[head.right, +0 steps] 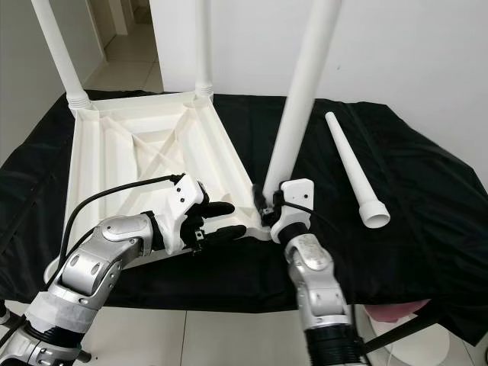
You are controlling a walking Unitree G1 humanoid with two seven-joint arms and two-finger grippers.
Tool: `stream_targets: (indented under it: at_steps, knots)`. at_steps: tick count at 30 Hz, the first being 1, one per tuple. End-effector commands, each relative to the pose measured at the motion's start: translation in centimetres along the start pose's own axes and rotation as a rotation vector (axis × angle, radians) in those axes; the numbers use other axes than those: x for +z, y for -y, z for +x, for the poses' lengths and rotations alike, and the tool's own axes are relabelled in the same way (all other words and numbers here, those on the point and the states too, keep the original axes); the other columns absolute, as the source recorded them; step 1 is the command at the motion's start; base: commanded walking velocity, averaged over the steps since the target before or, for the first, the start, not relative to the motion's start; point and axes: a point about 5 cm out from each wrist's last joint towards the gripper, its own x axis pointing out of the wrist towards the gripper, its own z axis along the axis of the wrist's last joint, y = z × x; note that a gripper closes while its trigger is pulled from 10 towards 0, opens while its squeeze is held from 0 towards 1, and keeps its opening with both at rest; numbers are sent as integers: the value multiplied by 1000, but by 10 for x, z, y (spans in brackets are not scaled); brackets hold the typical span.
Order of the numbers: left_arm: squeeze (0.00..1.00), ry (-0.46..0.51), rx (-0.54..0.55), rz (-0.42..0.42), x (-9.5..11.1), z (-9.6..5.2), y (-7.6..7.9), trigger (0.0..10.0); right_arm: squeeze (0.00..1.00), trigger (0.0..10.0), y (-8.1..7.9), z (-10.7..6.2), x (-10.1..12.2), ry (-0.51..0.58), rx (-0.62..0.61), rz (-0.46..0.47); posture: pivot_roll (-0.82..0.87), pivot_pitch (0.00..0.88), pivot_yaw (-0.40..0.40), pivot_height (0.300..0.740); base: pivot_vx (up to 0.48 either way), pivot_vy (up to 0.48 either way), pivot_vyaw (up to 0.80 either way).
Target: Building children table
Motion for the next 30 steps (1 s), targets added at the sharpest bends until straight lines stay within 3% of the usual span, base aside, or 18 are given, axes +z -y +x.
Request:
stream_targets:
  at_steps: [1, 5, 8, 14, 15, 22, 26, 30]
  knots:
    - [0, -5, 57, -6, -1, 1, -1, 10000, 0, 10000, 14, -7, -24, -107, -194, 63, 45, 70, -12, 740, 0, 0, 0]
    - [0, -2, 53, -6, -1, 3, -1, 10000, 0, 10000, 7, -7, -25, -105, -257, 76, 43, 68, -12, 740, 0, 0, 0]
    - [0, 4, 45, -7, 0, 5, 1, 10000, 0, 10000, -12, -4, -23, -94, -208, 105, 43, 68, -12, 740, 0, 0, 0]
    - [0, 5, 32, -7, -1, 7, 3, 10000, 0, 10000, -7, -4, -20, -65, -200, 78, 35, 56, -18, 740, 0, 0, 0]
    - [0, 6, 32, -7, -1, 7, 3, 10000, 1000, 10000, -4, -4, -17, -41, -196, 77, 35, 50, -19, 740, 0, 0, 0]
    - [0, 5, 32, -5, -1, 8, 3, 10000, 1000, 10000, 6, -1, -4, 45, -159, 108, 36, 43, -20, 740, 0, 0, 0]
    - [0, 6, 28, -4, -1, 9, 4, 10000, 1000, 10000, 27, 3, 6, 73, -116, 43, 34, 34, -17, 740, 0, 0, 0]
    - [0, 6, 27, -3, -1, 9, 4, 10000, 1000, 10000, 33, 3, 8, 70, -71, -11, 33, 31, -16, 740, 0, 0, 0]
